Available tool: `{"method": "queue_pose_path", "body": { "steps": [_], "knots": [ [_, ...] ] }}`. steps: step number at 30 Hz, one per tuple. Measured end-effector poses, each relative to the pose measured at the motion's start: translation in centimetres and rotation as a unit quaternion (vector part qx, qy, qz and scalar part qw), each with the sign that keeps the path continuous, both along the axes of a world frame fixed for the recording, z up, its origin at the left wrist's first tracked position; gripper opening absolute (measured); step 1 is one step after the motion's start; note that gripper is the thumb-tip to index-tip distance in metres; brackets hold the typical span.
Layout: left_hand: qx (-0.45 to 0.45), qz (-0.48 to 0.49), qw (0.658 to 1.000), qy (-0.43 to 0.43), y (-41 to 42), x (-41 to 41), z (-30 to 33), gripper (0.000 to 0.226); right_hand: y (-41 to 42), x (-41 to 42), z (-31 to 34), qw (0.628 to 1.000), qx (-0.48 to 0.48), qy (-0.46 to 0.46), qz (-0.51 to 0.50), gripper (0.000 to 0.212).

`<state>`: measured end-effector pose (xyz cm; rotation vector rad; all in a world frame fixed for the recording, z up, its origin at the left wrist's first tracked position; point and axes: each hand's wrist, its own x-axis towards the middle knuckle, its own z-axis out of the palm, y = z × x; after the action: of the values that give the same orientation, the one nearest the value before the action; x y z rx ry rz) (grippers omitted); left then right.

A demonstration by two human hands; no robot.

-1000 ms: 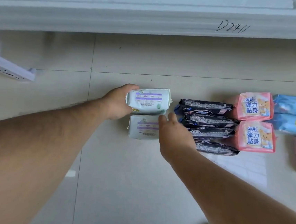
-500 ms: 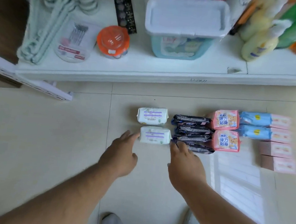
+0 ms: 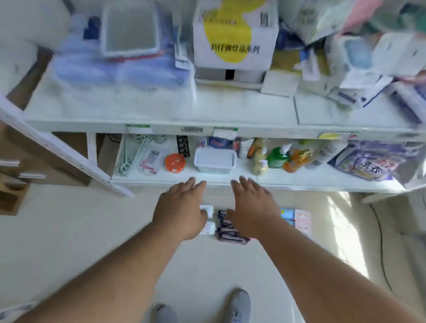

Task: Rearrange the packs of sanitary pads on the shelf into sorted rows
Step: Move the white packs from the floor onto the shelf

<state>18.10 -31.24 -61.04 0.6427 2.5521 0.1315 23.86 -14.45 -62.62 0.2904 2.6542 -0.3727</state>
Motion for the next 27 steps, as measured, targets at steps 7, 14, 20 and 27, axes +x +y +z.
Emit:
{"method": "queue_pose_path", "body": {
  "steps": [7, 14, 20, 27],
  "knots": [
    [0.021, -0.014, 0.996, 0.090, 1.6, 4.0, 16.7, 0.064, 1.1, 4.8, 17.0, 0.995, 0.060, 0.078, 0.003, 0.076],
    [0.025, -0.039, 0.990, 0.133, 0.7, 8.5, 25.5, 0.051, -0.9, 10.8, 25.6, 0.989, 0.099, 0.109, -0.023, 0.068],
    [0.055, -0.051, 0.984, 0.160, 0.4, 11.7, 30.3, 0.058, -1.2, 14.8, 30.8, 0.982, 0.134, 0.123, -0.043, 0.067],
    [0.092, -0.080, 0.969, 0.215, 4.1, 13.6, 36.6, 0.059, 2.3, 17.3, 36.9, 0.971, 0.157, 0.164, -0.071, 0.065]
  ]
}}
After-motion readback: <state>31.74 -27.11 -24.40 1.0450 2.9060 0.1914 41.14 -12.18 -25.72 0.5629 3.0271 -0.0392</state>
